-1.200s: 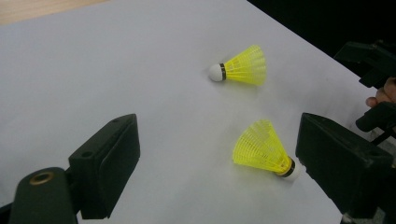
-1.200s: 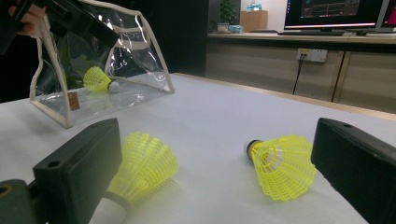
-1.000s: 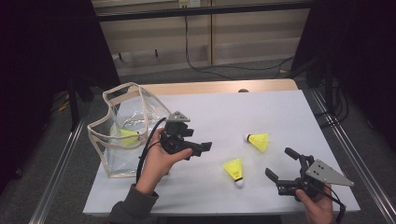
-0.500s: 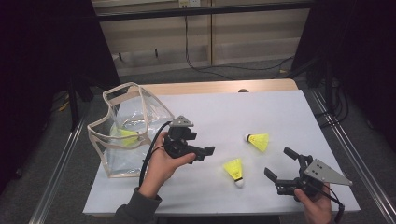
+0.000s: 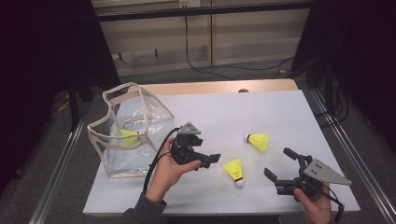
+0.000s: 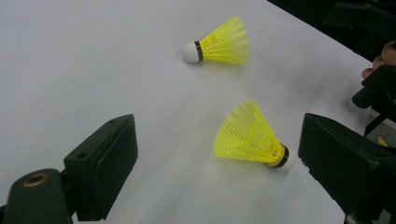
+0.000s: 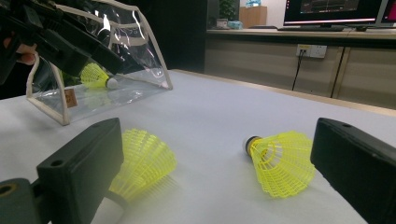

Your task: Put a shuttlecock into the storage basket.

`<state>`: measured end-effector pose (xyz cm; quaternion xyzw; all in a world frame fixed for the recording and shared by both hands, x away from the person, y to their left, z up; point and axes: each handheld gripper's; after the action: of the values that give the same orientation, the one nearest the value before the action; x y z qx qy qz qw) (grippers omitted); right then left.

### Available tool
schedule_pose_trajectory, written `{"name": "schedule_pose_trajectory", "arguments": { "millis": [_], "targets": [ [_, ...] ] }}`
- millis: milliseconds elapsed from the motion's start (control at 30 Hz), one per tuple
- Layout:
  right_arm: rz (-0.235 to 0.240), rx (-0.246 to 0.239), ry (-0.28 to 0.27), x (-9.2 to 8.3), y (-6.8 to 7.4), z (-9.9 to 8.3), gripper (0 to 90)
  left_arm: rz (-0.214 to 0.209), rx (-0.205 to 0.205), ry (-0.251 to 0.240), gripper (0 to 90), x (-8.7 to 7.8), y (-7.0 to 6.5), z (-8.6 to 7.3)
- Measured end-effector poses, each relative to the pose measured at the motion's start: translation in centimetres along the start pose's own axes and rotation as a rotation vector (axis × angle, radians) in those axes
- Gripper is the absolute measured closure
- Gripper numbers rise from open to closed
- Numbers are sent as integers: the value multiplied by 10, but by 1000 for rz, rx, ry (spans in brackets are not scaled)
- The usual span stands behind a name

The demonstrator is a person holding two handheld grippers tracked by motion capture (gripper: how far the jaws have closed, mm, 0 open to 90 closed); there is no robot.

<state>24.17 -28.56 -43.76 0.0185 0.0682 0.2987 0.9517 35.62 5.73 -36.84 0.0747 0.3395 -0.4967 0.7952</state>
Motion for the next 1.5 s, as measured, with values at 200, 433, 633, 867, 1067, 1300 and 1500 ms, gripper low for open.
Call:
{"name": "schedule_pose_trajectory", "arguments": {
  "millis": [200, 433, 633, 867, 1067, 1300, 1500],
  "targets": [
    [-3, 0, 1, 0, -1, -1, 23, -12, 6, 2, 114, 5, -2, -4],
    [-7, -3, 2, 0, -2, 0, 23, -23, 10, 27, 101, 13, -2, -7],
    [-5, -9, 2, 0, -1, 0, 22, -36, 39, 36, 100, 21, -4, -9],
    [-6, -11, 4, 0, -1, 0, 23, -63, 44, 61, 100, 34, -7, -11],
    [-11, -4, 0, -3, -2, 0, 23, -78, 60, 76, 103, 45, -10, -13],
    [-21, -5, 5, -6, -1, -1, 24, -81, 62, 62, 104, 45, -11, -13],
    [-12, -14, 15, -1, 0, 0, 25, -99, 69, 75, 110, 47, -15, -14]
  ]
}}
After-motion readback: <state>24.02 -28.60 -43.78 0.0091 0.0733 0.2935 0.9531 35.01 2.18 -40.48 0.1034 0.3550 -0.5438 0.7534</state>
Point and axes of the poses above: each handheld gripper's, and its own axes: x roughly forward along the jaws, z roughly out of its top, y roughly to its left, and after that the axes turned 2 degrees about x, right-handed
